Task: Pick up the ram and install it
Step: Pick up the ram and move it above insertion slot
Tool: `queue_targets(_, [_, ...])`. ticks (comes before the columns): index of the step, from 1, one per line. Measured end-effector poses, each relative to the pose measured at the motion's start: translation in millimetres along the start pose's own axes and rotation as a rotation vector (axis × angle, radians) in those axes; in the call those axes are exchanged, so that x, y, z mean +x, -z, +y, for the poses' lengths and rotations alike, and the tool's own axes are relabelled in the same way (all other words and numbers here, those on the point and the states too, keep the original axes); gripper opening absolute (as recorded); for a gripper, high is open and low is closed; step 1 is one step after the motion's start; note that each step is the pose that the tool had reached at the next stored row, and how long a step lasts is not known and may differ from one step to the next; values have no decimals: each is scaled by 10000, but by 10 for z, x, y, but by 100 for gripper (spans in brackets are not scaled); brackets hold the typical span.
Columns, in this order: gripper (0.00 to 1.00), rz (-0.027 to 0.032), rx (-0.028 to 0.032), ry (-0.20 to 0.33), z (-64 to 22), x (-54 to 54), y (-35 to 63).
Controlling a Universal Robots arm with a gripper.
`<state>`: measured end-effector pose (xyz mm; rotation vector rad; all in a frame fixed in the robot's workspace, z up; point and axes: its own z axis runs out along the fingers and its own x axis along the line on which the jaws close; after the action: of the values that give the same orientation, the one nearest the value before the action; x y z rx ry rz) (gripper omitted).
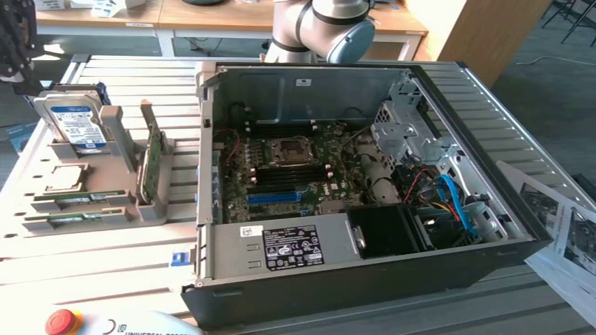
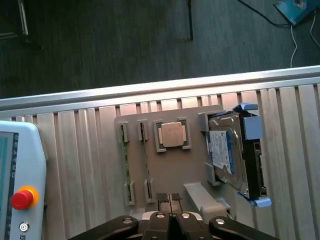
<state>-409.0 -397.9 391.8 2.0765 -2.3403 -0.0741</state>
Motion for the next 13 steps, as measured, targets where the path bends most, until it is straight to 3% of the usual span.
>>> queue_targets(8, [11, 70, -30, 1392, 0, 0, -1])
queue_targets(13, [11, 75, -32, 1510, 0, 0, -1])
